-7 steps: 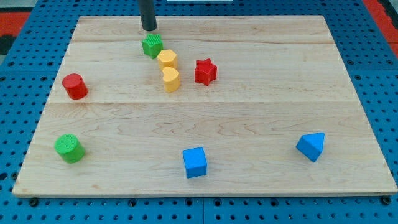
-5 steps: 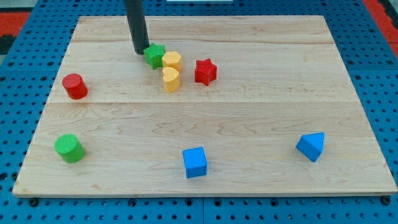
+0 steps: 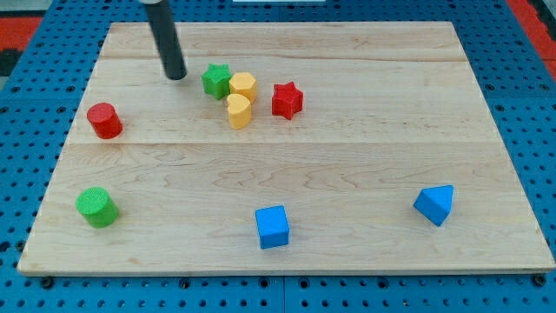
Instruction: Move the green star left to the yellow hexagon
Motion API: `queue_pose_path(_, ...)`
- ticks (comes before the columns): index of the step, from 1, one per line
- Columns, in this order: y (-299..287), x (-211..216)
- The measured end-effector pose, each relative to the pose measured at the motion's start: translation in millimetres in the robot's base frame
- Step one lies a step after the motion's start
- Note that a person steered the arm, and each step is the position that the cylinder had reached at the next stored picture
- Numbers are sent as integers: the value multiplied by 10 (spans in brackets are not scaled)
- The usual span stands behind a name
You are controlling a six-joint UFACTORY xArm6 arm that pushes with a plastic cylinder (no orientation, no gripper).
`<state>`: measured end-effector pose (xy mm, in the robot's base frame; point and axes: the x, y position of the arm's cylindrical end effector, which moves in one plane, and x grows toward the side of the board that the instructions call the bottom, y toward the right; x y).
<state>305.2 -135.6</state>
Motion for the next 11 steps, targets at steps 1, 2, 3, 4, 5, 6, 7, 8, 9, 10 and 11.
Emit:
queue_pose_path(1,421,-47)
queue_pose_path(2,496,12)
queue_pose_path(3,449,151)
queue_pose_path(4,417,465)
queue_pose_path(5,64,468)
queue_pose_path(6,-323,813)
queue_pose_path(7,274,1543)
queue_pose_path(8,421,1475)
queue_pose_path(9,421,1196)
queue_pose_path(10,426,1076)
queue_pose_path(11,380,949)
